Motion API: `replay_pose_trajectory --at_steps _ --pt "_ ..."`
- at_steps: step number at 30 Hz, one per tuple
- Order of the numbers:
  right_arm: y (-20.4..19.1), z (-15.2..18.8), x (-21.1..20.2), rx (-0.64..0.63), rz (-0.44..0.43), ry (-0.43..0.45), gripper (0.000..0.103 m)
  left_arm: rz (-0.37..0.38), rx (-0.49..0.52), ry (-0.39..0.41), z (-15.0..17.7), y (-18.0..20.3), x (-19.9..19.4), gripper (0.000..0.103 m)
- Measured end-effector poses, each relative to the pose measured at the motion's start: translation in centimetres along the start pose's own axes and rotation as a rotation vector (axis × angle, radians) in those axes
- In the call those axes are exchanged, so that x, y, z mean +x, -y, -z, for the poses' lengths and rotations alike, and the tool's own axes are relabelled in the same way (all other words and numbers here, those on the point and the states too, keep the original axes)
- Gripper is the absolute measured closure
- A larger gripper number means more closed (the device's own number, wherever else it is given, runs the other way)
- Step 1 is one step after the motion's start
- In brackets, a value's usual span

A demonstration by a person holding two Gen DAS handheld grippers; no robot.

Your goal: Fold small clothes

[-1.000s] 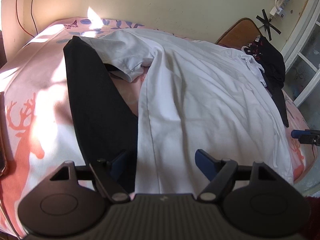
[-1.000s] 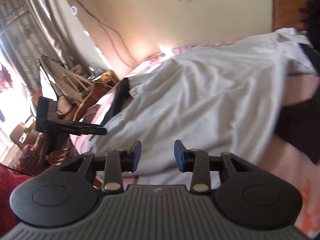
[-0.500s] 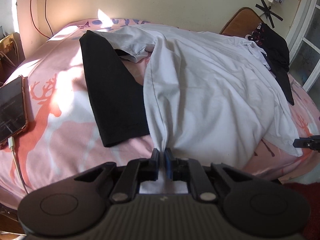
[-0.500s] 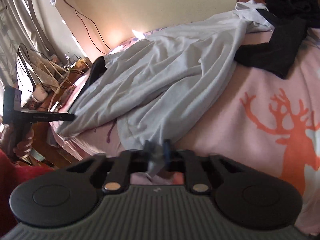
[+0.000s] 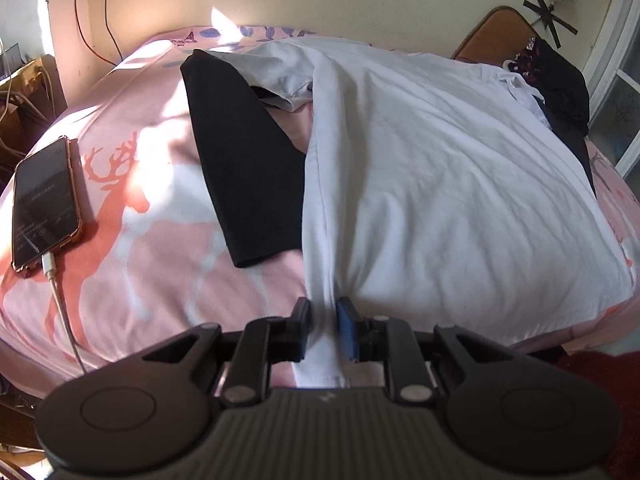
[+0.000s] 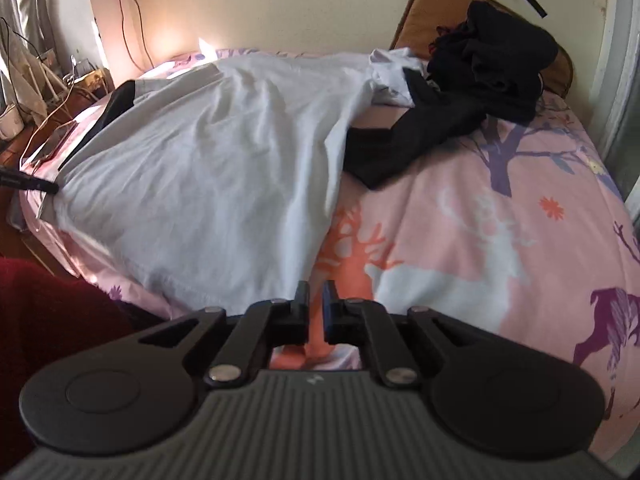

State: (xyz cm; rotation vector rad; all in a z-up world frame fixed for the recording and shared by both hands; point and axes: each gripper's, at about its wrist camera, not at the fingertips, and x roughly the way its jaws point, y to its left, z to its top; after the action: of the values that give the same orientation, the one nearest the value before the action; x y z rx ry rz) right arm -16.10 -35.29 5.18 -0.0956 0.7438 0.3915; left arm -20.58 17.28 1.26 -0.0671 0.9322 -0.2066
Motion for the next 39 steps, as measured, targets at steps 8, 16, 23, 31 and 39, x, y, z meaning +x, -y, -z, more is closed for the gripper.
replay_pose_trajectory --at_steps 8,16,23,31,39 --pt "-3.5 -6.2 3.6 -0.027 -0.226 0.18 0.063 -0.095 -0.104 0.198 -3.6 -3.4 -3.3 0.053" --pt "-9.7 -8.9 12.1 -0.057 -0.426 0.141 0.06 -0.101 -0.126 0.16 -10.2 -4.3 2.4 0.034" --pt "-10.8 -11.7 16.8 -0.001 -0.437 0.126 0.06 -0.188 -0.105 -0.008 -15.6 -5.5 9.8 0.094" --pt "-6.0 -11.7 20.5 0.26 -0.524 0.081 0.058 -0.398 -0.32 0.127 -23.3 -14.4 4.7 0.098" --pt "-1.7 -10.4 19.3 0.523 -0.654 0.119 0.053 -0.391 -0.244 0.288 -35.0 -8.6 2.2 0.098"
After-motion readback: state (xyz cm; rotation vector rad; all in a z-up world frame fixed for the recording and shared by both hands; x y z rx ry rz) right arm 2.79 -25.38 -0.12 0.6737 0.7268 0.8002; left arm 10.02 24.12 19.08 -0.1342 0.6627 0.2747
